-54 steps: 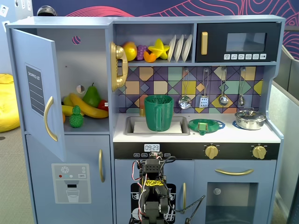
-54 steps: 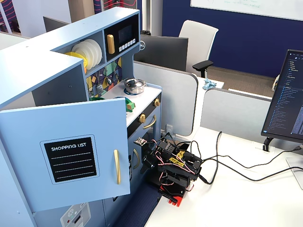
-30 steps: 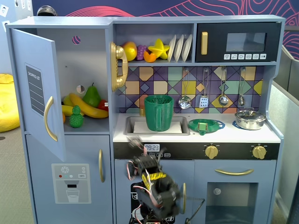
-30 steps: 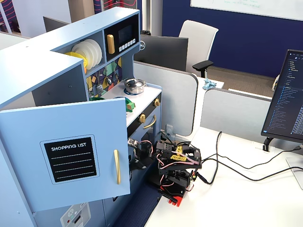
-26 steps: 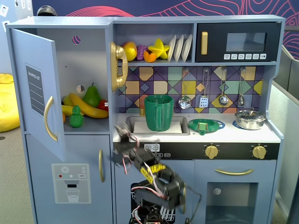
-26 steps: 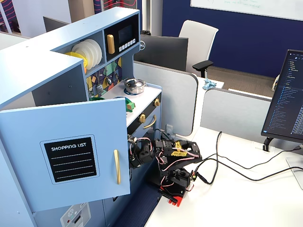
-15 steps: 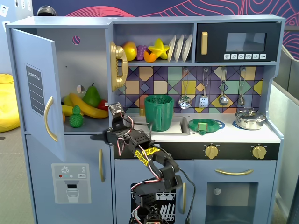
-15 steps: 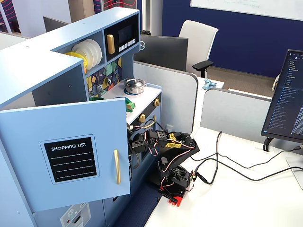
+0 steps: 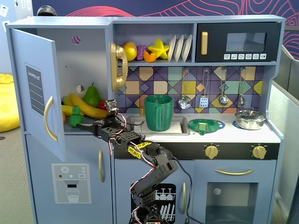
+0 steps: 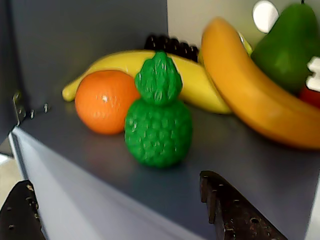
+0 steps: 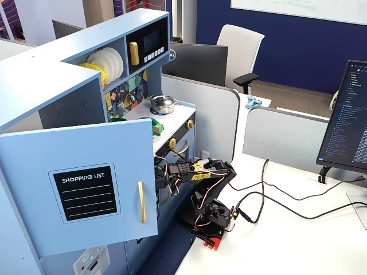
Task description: Pick up the green pineapple from the left cabinet and place it in the green recipient
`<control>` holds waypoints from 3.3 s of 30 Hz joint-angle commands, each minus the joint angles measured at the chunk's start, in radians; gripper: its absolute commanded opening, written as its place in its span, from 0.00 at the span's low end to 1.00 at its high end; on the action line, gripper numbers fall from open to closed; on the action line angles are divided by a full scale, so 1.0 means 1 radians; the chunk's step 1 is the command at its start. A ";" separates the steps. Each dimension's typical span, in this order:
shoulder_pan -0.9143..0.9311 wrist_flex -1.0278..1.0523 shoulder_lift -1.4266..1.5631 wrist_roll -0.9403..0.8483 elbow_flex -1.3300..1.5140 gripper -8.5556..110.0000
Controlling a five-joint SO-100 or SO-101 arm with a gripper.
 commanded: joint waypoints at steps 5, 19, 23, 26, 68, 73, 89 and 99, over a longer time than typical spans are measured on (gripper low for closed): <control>0.014 -0.175 -0.133 0.015 -0.080 0.37; 0.002 -0.258 -0.368 0.017 -0.265 0.38; 0.012 -0.261 -0.436 0.005 -0.321 0.37; 0.015 -0.261 -0.476 -0.046 -0.345 0.37; -0.021 -0.235 -0.518 -0.428 -0.454 0.07; -0.080 0.037 0.005 -0.423 -0.201 0.07; 0.541 0.644 0.549 -0.104 -0.250 0.07; 0.755 0.342 0.074 -0.025 -0.425 0.07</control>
